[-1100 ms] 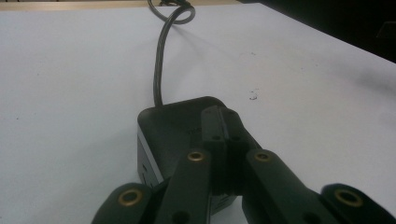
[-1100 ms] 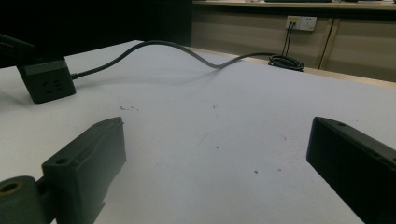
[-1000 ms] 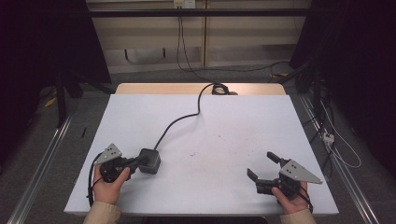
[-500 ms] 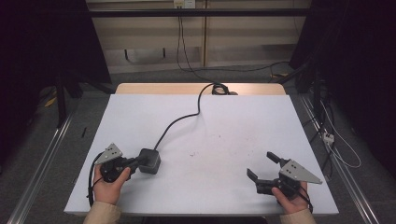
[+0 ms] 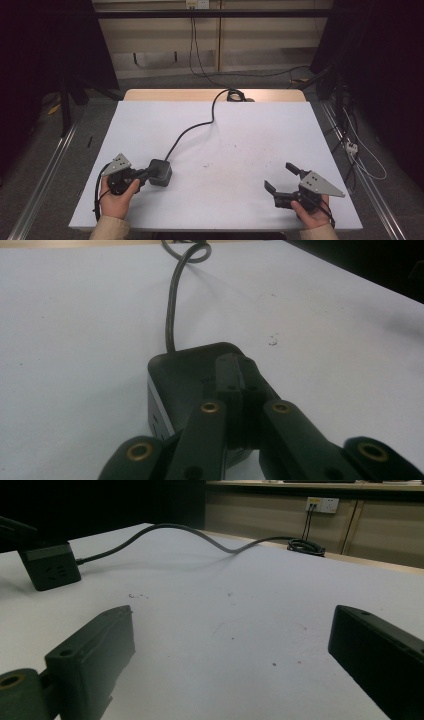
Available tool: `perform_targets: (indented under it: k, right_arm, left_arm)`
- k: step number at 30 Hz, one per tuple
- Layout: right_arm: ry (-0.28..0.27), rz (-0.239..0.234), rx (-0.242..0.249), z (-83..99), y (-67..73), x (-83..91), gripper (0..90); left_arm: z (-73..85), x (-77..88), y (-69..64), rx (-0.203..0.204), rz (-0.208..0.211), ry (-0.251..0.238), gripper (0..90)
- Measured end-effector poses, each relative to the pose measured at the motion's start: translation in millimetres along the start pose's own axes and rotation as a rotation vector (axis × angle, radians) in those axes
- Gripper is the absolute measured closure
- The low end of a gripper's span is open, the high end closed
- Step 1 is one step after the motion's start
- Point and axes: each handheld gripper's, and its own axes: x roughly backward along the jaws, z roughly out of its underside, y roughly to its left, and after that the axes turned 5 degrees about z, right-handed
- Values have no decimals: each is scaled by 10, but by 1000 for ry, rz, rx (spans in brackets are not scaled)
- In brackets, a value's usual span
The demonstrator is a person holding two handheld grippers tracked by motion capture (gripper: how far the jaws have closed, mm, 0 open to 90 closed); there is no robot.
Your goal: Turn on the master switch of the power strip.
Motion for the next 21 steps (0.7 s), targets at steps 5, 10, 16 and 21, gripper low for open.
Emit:
perform_targets:
  k: [5,10,16,21]
  right_arm:
    - [2,0,-1,1,2,-1,43]
    - [1,-2,0,-1,4,-1,43]
    - [0,-2,0,0,3,-3,43]
    - [0,1,0,0,4,0,43]
  left_arm:
    - [-5,-3,-8,1,-3,2,900]
    - [-6,-4,-15,-5,-9,5,900]
    - [-17,-7,-25,-10,-15,15,900]
    - [-22,-10,-25,-2,-18,23,900]
